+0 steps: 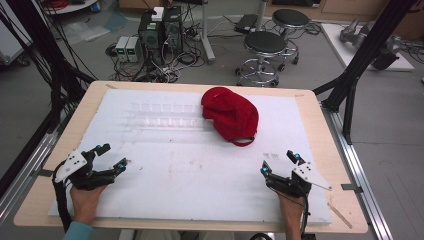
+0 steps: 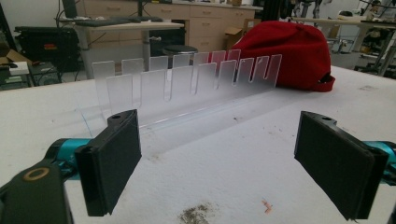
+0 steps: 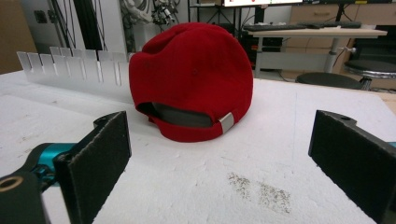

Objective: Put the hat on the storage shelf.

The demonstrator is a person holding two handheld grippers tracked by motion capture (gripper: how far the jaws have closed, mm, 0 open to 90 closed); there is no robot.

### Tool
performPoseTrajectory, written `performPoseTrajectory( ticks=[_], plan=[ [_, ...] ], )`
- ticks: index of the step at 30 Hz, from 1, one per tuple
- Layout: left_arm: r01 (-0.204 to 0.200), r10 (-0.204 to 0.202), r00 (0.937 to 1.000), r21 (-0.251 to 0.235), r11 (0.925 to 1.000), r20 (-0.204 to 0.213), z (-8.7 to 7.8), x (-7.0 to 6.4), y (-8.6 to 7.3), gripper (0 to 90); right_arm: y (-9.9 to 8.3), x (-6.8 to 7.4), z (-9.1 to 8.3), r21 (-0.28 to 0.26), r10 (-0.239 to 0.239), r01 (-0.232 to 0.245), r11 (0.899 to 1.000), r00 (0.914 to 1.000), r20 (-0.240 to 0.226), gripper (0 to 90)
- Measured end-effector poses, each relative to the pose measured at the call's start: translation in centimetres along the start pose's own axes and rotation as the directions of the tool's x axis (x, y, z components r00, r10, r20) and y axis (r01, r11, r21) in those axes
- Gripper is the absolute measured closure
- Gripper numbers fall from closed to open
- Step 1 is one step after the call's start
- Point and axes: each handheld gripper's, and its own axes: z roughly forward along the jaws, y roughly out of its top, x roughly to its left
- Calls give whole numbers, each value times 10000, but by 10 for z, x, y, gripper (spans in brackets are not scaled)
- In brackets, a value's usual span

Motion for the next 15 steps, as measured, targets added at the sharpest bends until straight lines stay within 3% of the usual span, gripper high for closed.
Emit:
performPoseTrajectory(
  ticks=[15],
  plan=[
    [39, -39, 10000, 18, 10000, -54, 0, 0, 0, 150, 0, -1, 0, -37, 85, -85, 10000, 10000, 5, 46]
  ],
)
